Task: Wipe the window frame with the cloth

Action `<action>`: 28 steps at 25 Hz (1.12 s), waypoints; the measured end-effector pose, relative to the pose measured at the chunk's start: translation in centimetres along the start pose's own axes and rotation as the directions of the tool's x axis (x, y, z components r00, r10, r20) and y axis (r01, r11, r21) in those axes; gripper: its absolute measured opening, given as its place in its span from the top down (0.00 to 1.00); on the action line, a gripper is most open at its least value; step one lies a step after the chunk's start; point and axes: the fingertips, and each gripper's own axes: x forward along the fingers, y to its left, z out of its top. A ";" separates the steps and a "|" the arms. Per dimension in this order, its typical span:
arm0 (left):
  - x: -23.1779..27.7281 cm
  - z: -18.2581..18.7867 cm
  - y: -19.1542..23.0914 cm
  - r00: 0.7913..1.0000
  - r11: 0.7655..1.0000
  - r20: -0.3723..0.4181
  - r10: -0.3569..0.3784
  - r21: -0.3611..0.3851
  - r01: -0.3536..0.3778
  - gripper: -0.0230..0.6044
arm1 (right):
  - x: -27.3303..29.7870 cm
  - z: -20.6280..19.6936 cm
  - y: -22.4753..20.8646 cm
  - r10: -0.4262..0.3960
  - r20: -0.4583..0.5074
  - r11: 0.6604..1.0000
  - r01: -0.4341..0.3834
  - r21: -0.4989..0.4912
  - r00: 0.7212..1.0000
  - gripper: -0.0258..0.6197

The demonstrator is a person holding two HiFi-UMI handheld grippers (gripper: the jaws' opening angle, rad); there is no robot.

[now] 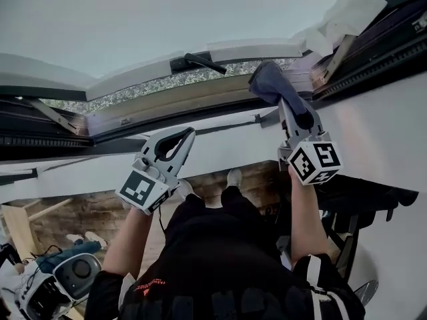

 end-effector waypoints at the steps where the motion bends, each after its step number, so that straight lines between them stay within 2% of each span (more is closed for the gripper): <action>1: -0.8 0.2 0.5 1.000 1.000 -0.002 0.018 0.007 -0.018 0.93 | 0.1 0.2 1.0 0.014 0.002 1.000 -0.014 -0.005 1.000 0.87; 6: -4.8 1.3 1.9 0.997 0.999 0.059 0.047 0.021 -0.048 0.93 | 0.4 0.9 6.2 0.079 -0.001 0.997 -0.079 -0.028 0.997 0.87; 9: -6.7 1.6 2.5 0.995 0.997 0.057 0.077 0.019 -0.078 0.93 | 0.4 1.0 9.2 0.118 -0.003 0.992 -0.118 -0.037 0.993 0.87; 14: -9.1 2.1 2.9 0.992 0.996 0.094 0.082 0.027 -0.085 0.93 | 0.3 1.0 13.5 0.174 -0.013 0.983 -0.175 -0.050 0.985 0.87; 18: -10.5 2.5 3.4 0.990 0.993 0.082 0.114 0.022 -0.116 0.93 | 0.0 1.2 15.6 0.201 -0.011 0.978 -0.202 -0.050 0.979 0.87; 28: -12.6 4.0 3.8 0.983 0.991 0.137 0.121 0.041 -0.128 0.93 | -0.7 3.1 19.9 0.285 0.003 0.955 -0.284 -0.088 0.958 0.87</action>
